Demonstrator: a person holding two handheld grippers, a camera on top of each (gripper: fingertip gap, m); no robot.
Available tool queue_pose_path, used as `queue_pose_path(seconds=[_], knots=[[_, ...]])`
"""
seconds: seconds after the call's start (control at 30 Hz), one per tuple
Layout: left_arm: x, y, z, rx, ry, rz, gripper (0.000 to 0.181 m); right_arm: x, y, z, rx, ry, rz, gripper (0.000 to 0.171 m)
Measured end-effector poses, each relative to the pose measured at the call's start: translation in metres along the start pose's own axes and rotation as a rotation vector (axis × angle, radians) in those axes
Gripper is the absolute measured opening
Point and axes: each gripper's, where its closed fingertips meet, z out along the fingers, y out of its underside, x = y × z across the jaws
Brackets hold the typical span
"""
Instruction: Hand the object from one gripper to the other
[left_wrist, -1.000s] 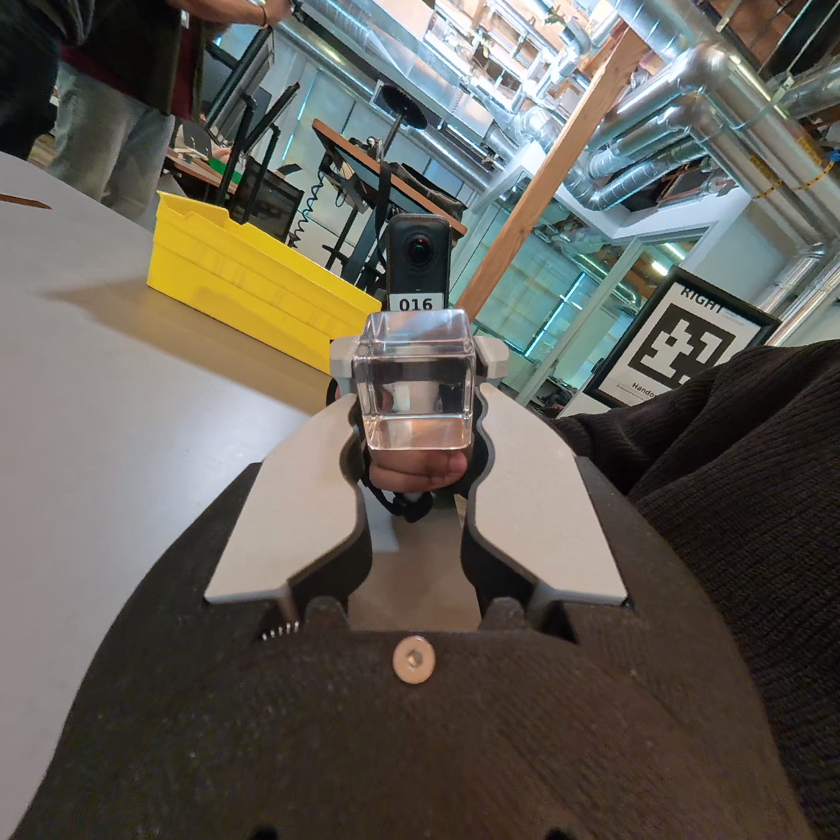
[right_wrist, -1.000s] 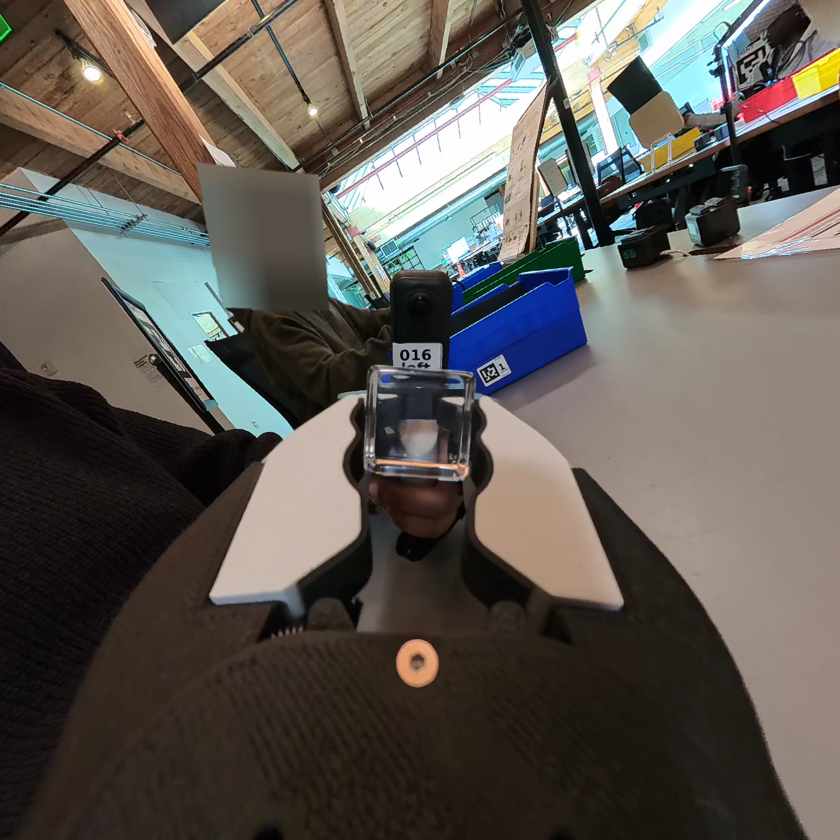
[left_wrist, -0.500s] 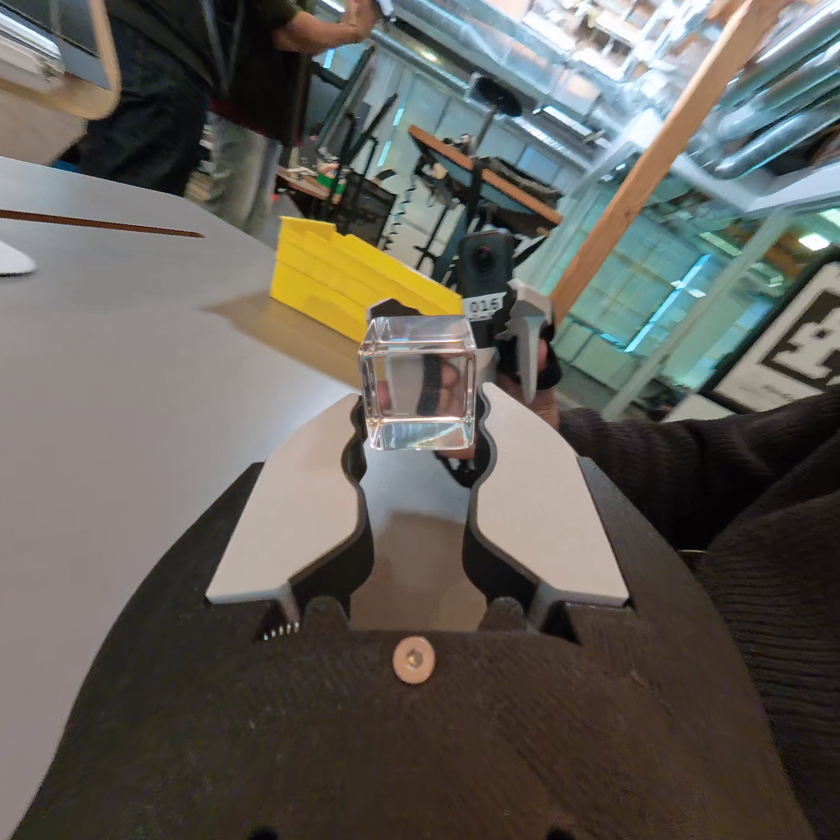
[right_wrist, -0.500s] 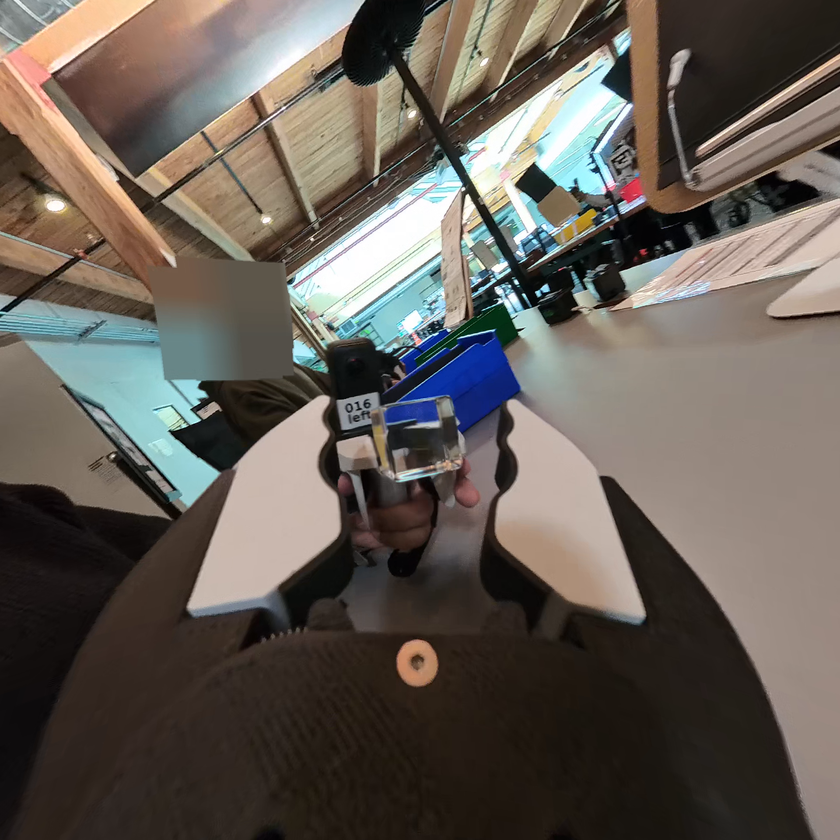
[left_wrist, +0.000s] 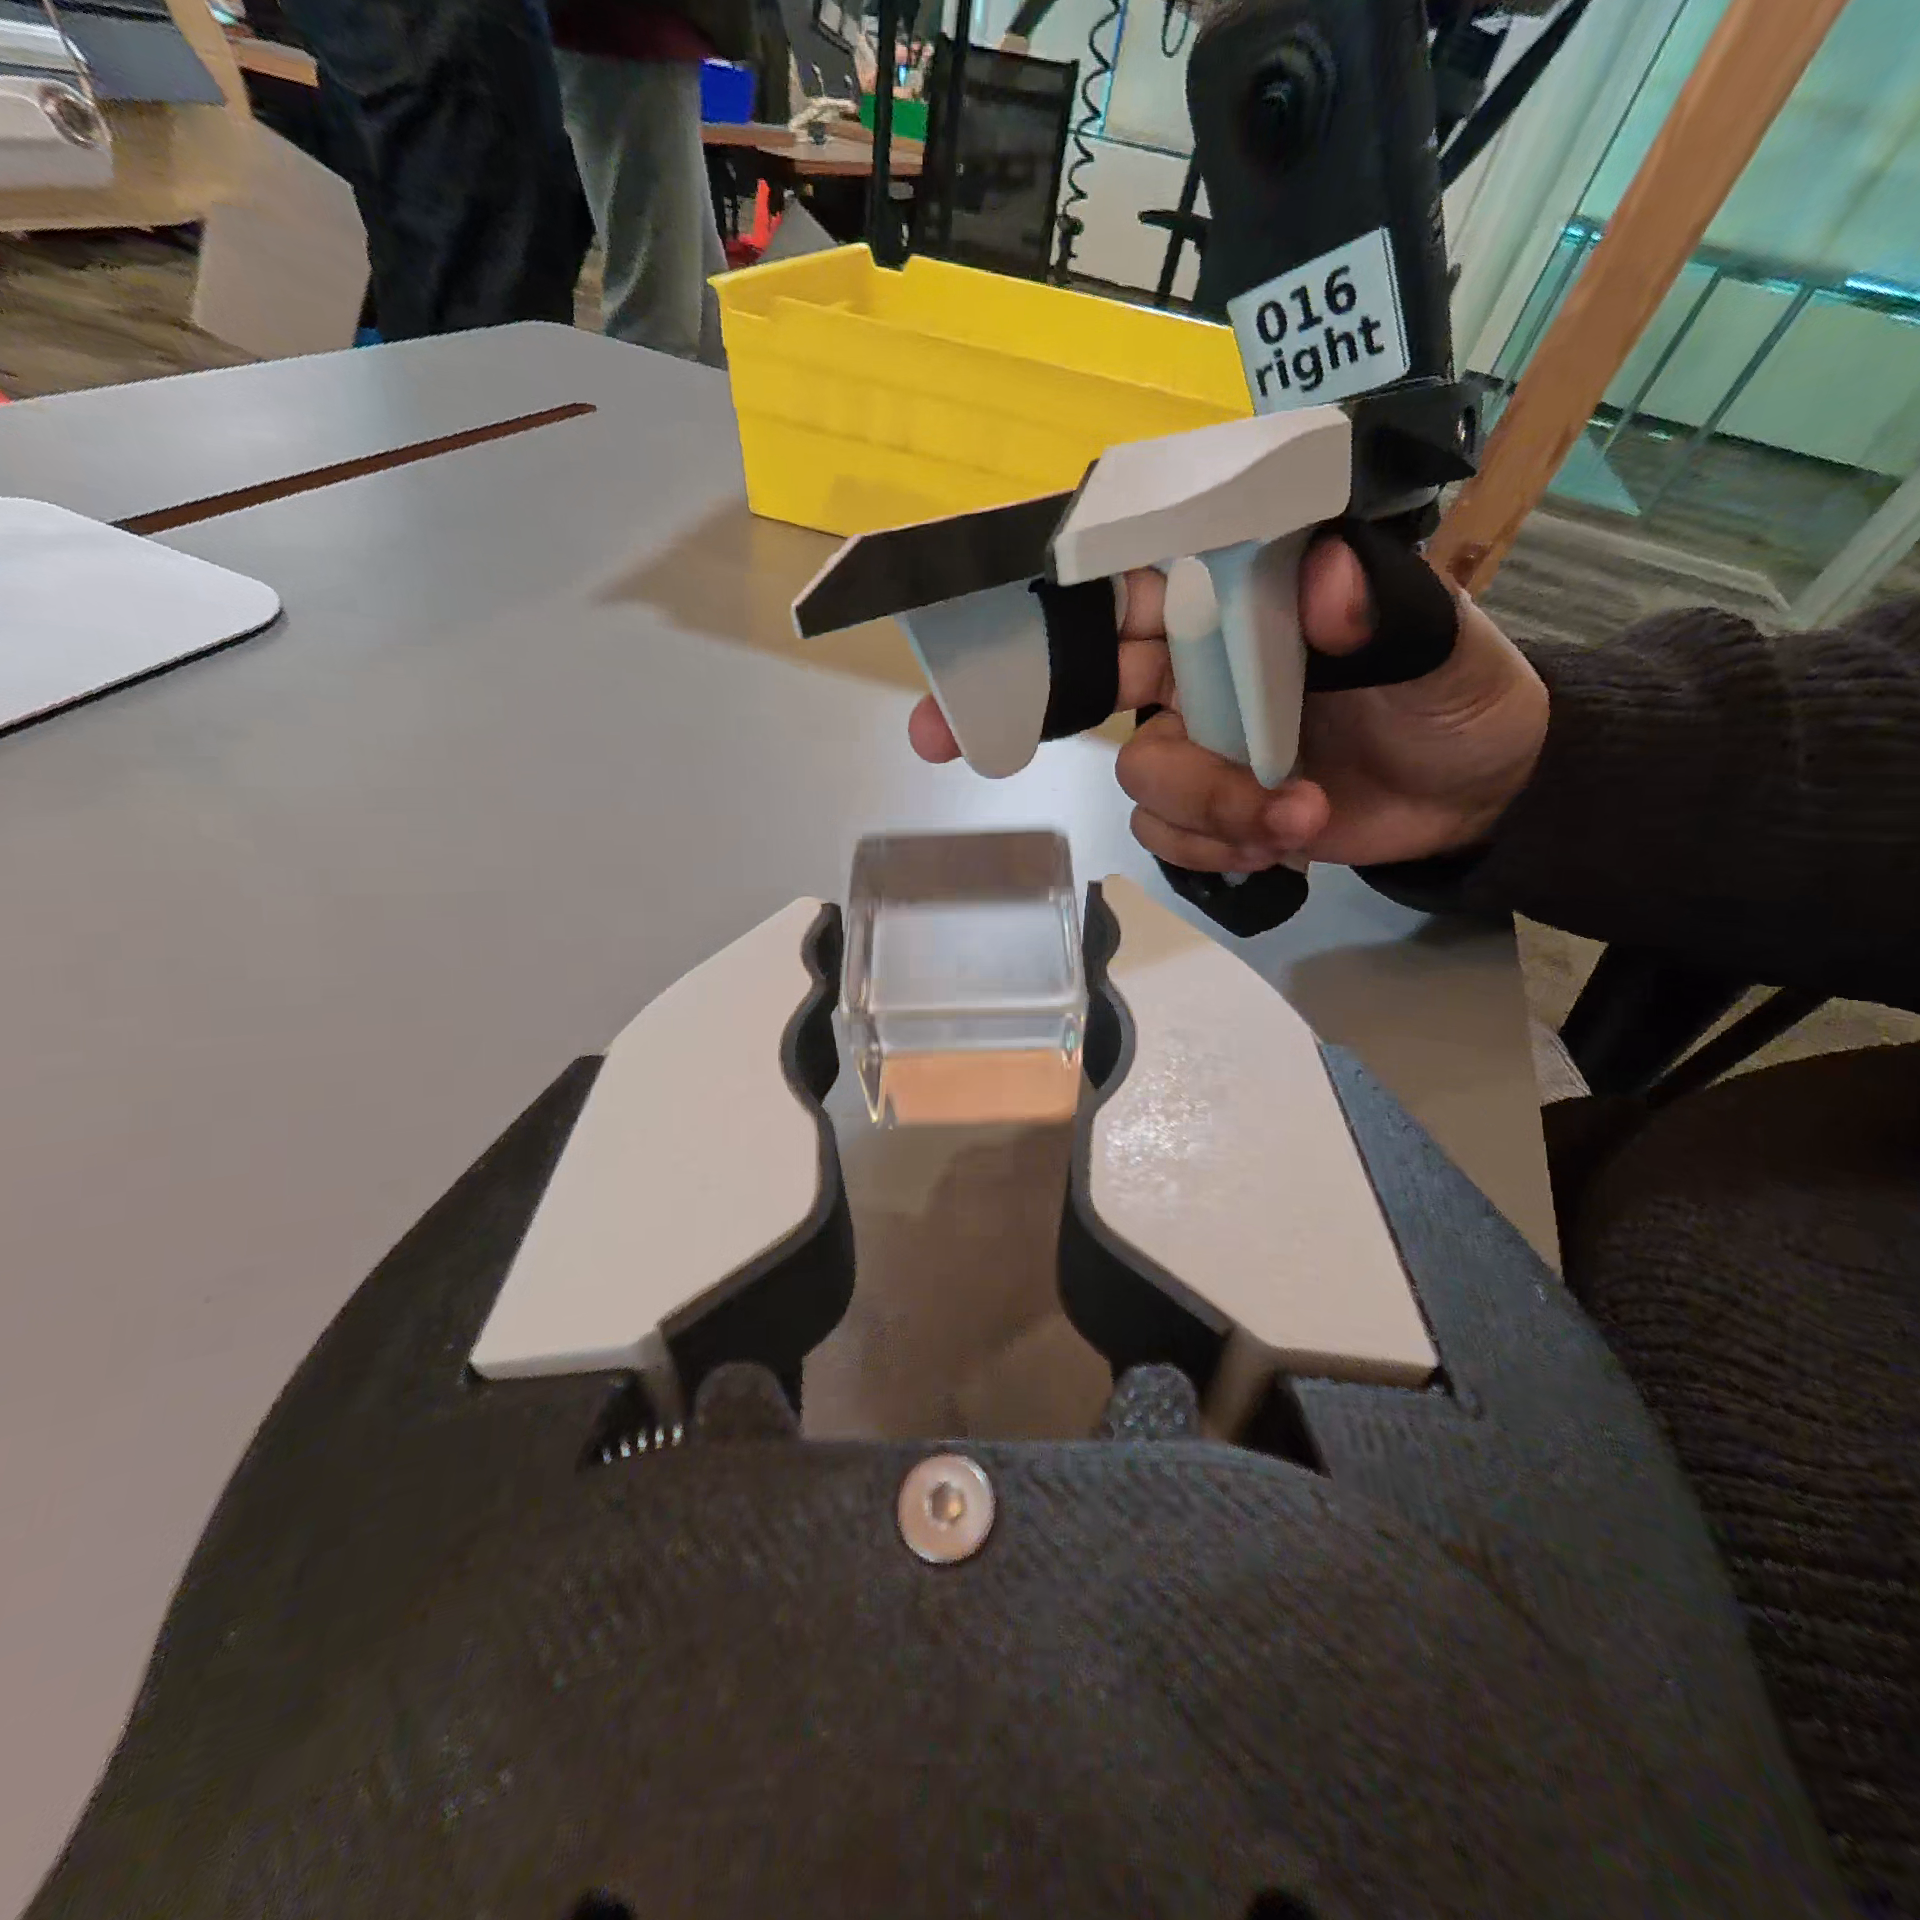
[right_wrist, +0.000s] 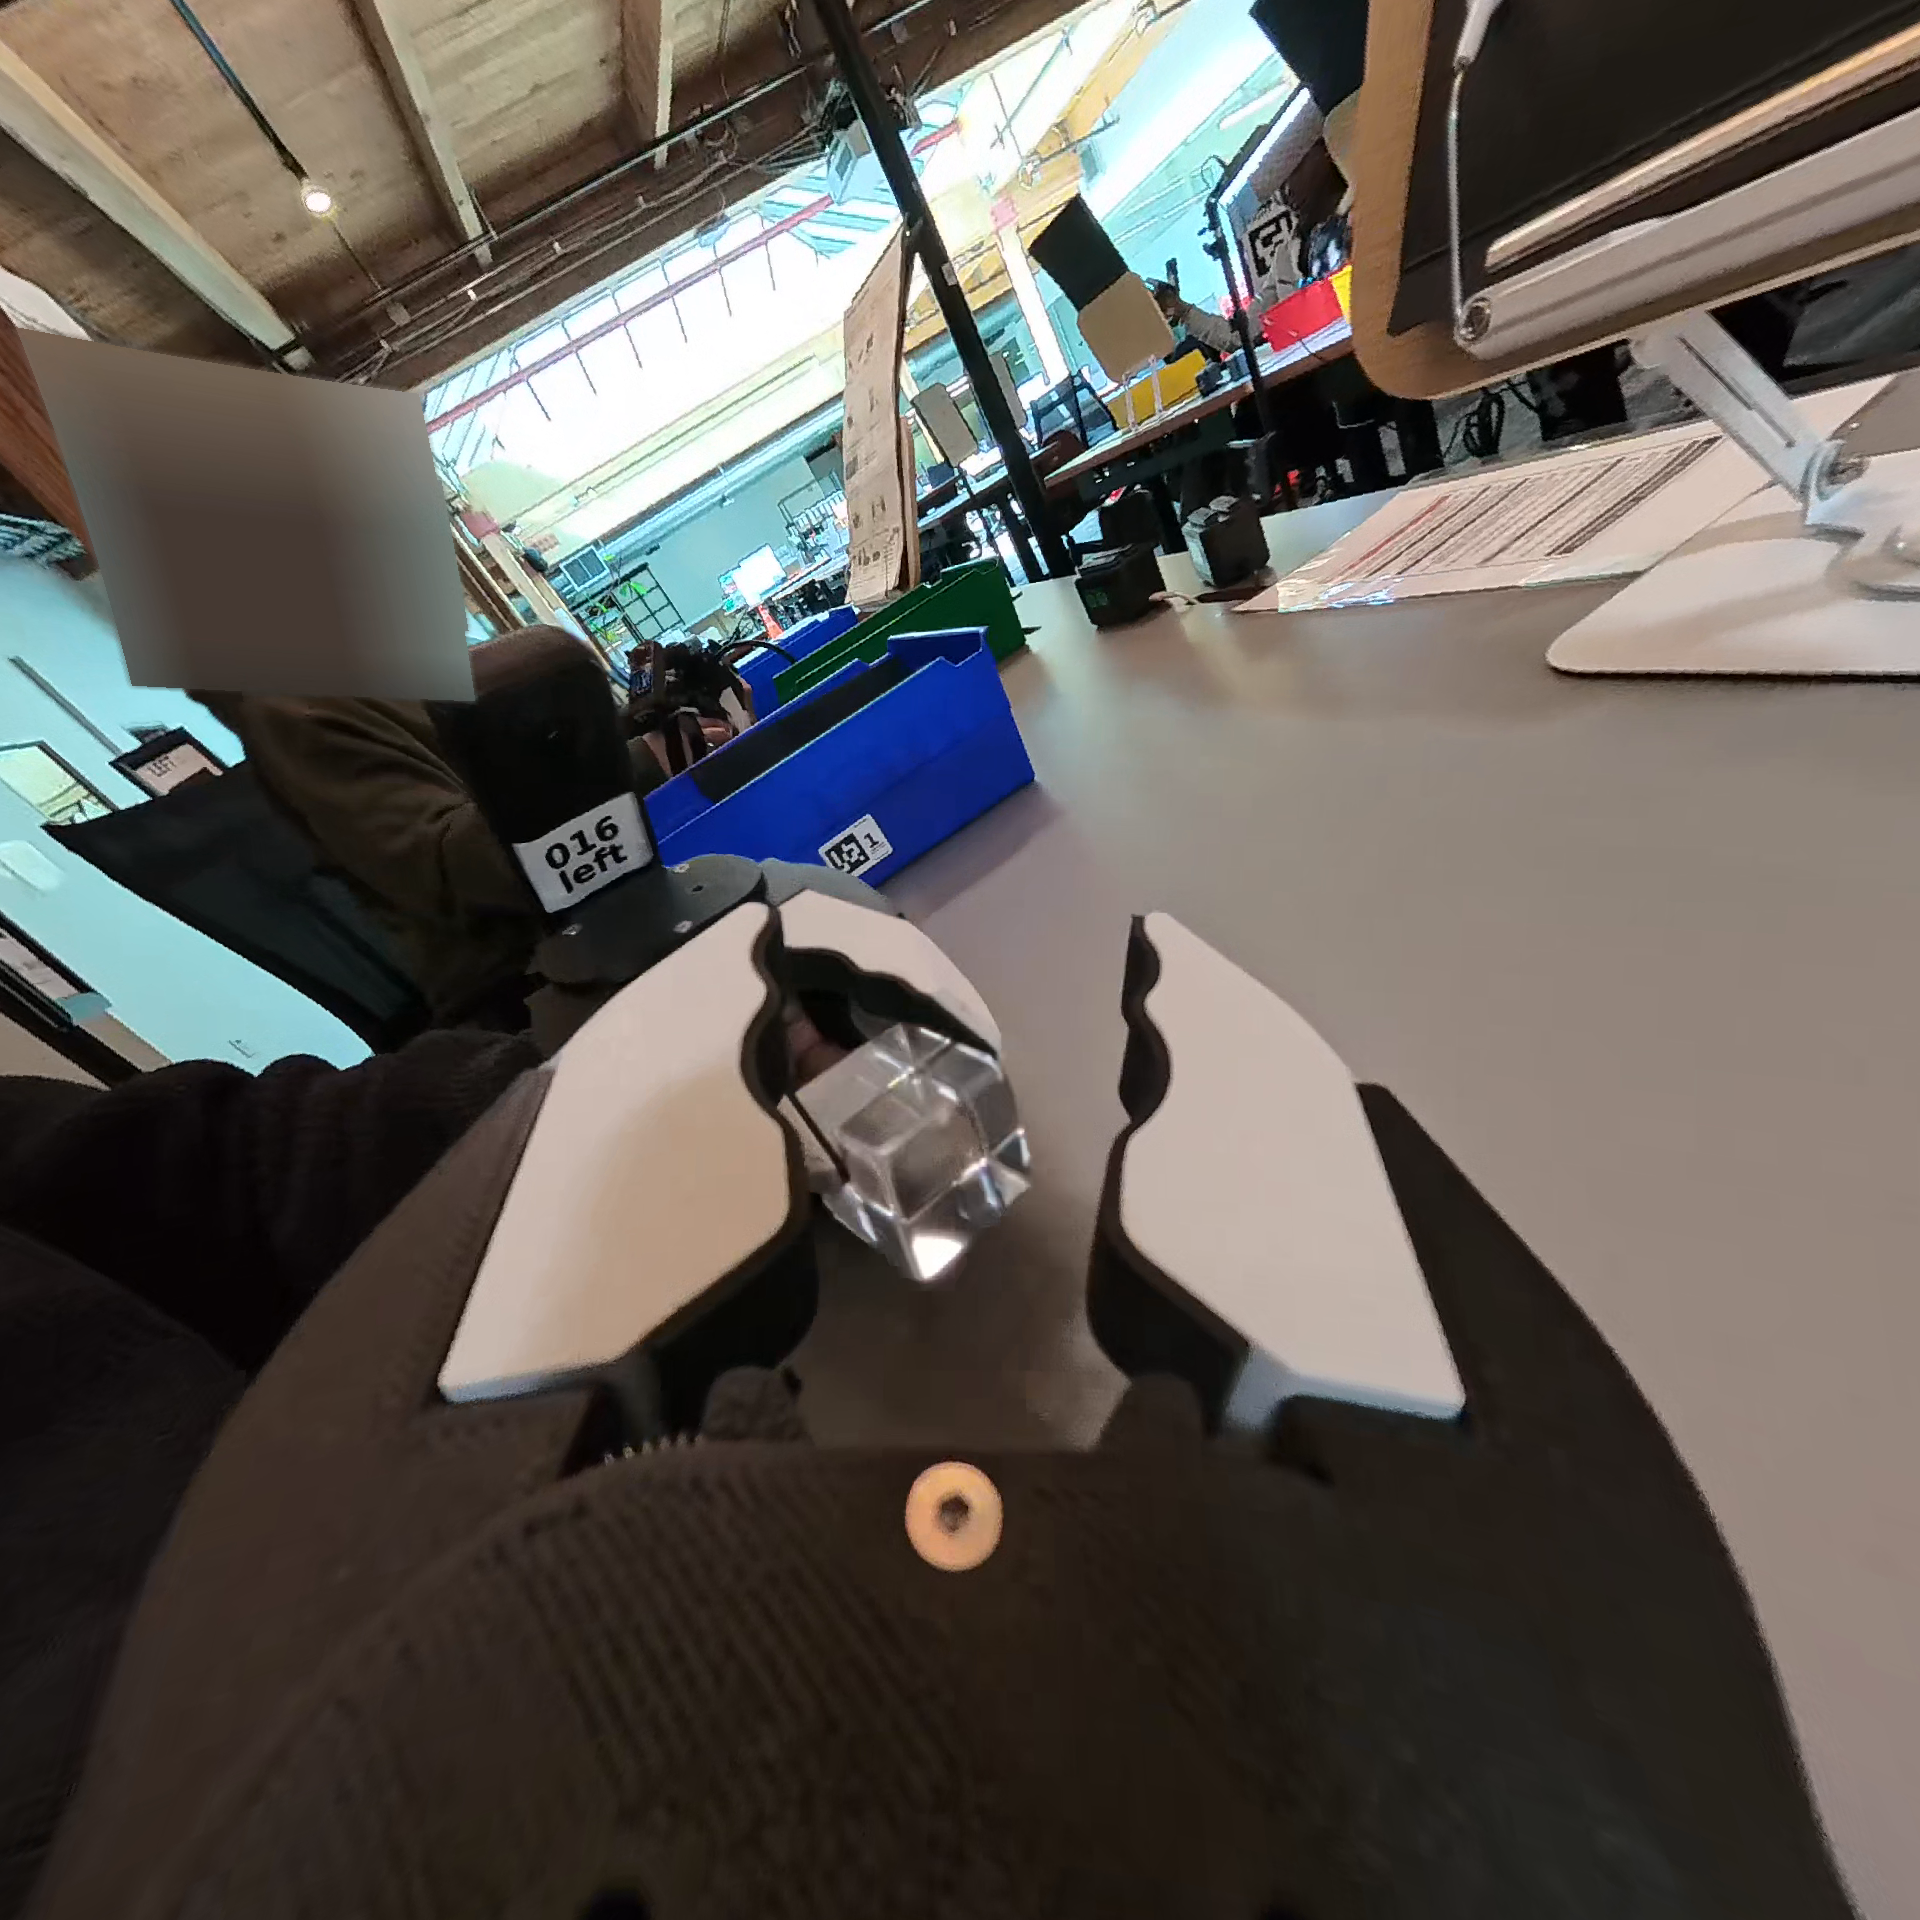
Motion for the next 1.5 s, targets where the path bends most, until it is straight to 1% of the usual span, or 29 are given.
queue_pose_path(seconds=[0.13, 0.3, 0.37, 0.43, 0.5, 0.57, 0.7, 0.77, 0.87, 0.97, 1.0, 1.03, 1.23, 1.3, 1.37, 1.47, 1.5], knots=[[0.0, -0.003, -0.002, 0.02, 0.024, -0.061, 0.046, -0.001, -0.005, -0.002, 0.023, -0.017, -0.002, 0.063], [-0.005, -0.021, -0.012, 0.151, 0.137, -0.326, 0.047, -0.011, -0.01, -0.005, 0.037, -0.082, -0.061, 0.067], [-0.008, -0.031, -0.019, 0.228, 0.224, -0.473, 0.046, -0.02, -0.01, -0.004, 0.029, -0.112, -0.156, 0.069], [-0.014, -0.038, -0.026, 0.291, 0.285, -0.599, 0.046, -0.029, -0.005, -0.003, 0.001, -0.13, -0.305, 0.072], [-0.019, -0.039, -0.03, 0.317, 0.325, -0.682, 0.046, -0.036, 0.003, -0.001, -0.031, -0.13, -0.464, 0.075], [-0.019, -0.04, -0.031, 0.325, 0.359, -0.727, 0.045, -0.04, 0.014, 0.003, -0.069, -0.124, -0.581, 0.08], [-0.011, -0.038, -0.028, 0.291, 0.403, -0.744, 0.046, -0.044, 0.033, 0.011, -0.144, -0.118, -0.708, 0.083], [-0.003, -0.036, -0.025, 0.264, 0.433, -0.74, 0.045, -0.045, 0.036, 0.012, -0.153, -0.108, -0.753, 0.08], [0.007, -0.036, -0.022, 0.245, 0.471, -0.742, 0.045, -0.047, 0.037, 0.012, -0.148, -0.11, -0.779, 0.072], [0.013, -0.036, -0.021, 0.239, 0.499, -0.748, 0.045, -0.05, 0.036, 0.011, -0.14, -0.11, -0.812, 0.056], [0.014, -0.037, -0.021, 0.247, 0.502, -0.749, 0.045, -0.052, 0.036, 0.01, -0.136, -0.118, -0.823, 0.048], [0.013, -0.038, -0.022, 0.257, 0.502, -0.754, 0.045, -0.054, 0.036, 0.01, -0.132, -0.12, -0.831, 0.045], [0.016, -0.041, -0.024, 0.276, 0.527, -0.748, 0.046, -0.058, 0.035, 0.009, -0.135, -0.119, -0.862, 0.045], [0.015, -0.043, -0.025, 0.306, 0.524, -0.749, 0.046, -0.058, 0.034, 0.009, -0.137, -0.114, -0.867, 0.045], [0.011, -0.05, -0.028, 0.369, 0.509, -0.748, 0.058, -0.058, 0.035, 0.009, -0.146, -0.112, -0.865, 0.044], [0.001, -0.051, -0.03, 0.387, 0.444, -0.731, 0.076, -0.055, 0.034, 0.01, -0.15, -0.087, -0.888, 0.043], [-0.003, -0.051, -0.03, 0.394, 0.427, -0.736, 0.079, -0.054, 0.033, 0.009, -0.147, -0.081, -0.885, 0.043]])
